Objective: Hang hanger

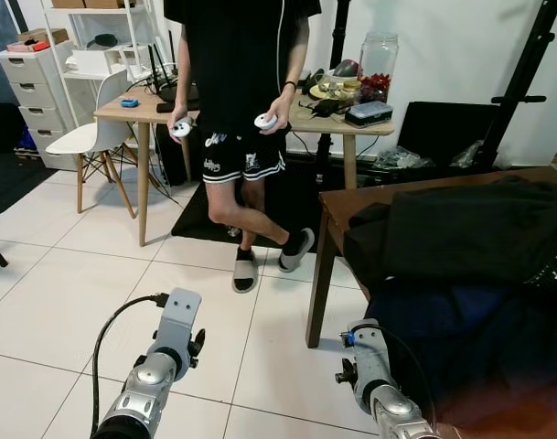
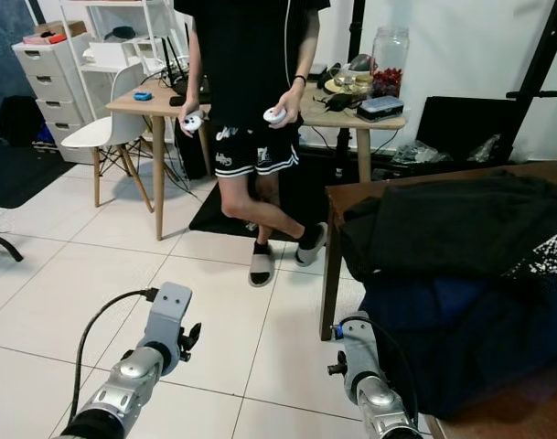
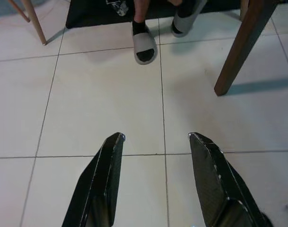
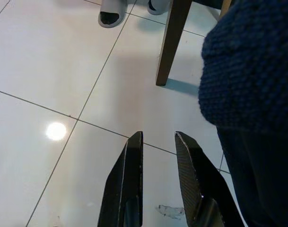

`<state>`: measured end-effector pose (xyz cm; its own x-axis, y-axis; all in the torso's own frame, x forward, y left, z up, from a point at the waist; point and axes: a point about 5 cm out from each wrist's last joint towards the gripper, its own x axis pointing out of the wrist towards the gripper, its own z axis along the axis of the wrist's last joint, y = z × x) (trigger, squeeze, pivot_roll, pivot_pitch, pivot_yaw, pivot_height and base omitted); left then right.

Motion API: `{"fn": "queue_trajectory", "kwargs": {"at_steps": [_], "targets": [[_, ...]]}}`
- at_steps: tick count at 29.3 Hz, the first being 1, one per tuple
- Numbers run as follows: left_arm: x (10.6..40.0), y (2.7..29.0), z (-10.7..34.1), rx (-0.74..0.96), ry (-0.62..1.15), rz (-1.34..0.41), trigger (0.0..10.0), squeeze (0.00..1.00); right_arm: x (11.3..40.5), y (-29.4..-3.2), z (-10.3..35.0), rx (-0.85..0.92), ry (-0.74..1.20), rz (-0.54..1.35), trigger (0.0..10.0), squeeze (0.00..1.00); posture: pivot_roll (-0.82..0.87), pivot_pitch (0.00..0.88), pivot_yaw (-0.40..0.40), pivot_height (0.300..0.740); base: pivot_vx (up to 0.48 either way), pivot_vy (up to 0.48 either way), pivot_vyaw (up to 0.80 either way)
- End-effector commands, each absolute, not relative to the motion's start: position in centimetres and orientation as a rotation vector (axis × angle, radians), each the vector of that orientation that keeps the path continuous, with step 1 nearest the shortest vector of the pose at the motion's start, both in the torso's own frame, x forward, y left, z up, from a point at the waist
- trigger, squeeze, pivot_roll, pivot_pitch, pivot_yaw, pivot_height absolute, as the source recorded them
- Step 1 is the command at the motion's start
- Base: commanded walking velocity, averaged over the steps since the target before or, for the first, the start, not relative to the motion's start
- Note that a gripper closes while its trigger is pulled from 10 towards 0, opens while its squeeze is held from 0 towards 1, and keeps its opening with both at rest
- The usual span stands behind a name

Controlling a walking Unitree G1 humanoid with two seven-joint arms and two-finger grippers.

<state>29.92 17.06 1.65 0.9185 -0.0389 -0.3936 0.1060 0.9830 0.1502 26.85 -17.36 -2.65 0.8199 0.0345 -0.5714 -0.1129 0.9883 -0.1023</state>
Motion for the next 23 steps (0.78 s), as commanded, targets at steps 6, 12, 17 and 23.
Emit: {"fn": "queue_trajectory", "kwargs": {"at_steps": [6, 12, 17, 23], "targets": [[30.5, 17.06, 2.17, 0.126, 0.372, -0.052, 10.0, 0.0, 26.91, -16.97, -2.65, -0.131, 0.602, 0.086, 10.0, 0.0, 0.06, 0.0, 0.026, 0.74, 0.0, 0.0, 0.0], [30.55, 17.03, 2.16, 0.101, 0.376, -0.044, 10.0, 0.0, 26.97, -16.88, -2.61, -0.132, 0.599, 0.088, 10.0, 0.0, 0.06, 0.0, 0.023, 0.74, 0.0, 0.0, 0.0], [30.57, 17.0, 2.22, 0.092, 0.372, -0.042, 10.0, 0.0, 26.98, -16.88, -2.6, -0.133, 0.6, 0.09, 10.0, 0.0, 0.06, 0.0, 0.02, 0.74, 0.0, 0.0, 0.0], [30.54, 17.04, 2.13, 0.097, 0.377, -0.048, 10.0, 0.0, 26.99, -16.89, -2.59, -0.134, 0.6, 0.09, 10.0, 0.0, 0.06, 0.0, 0.02, 0.74, 0.0, 0.0, 0.0]]}}
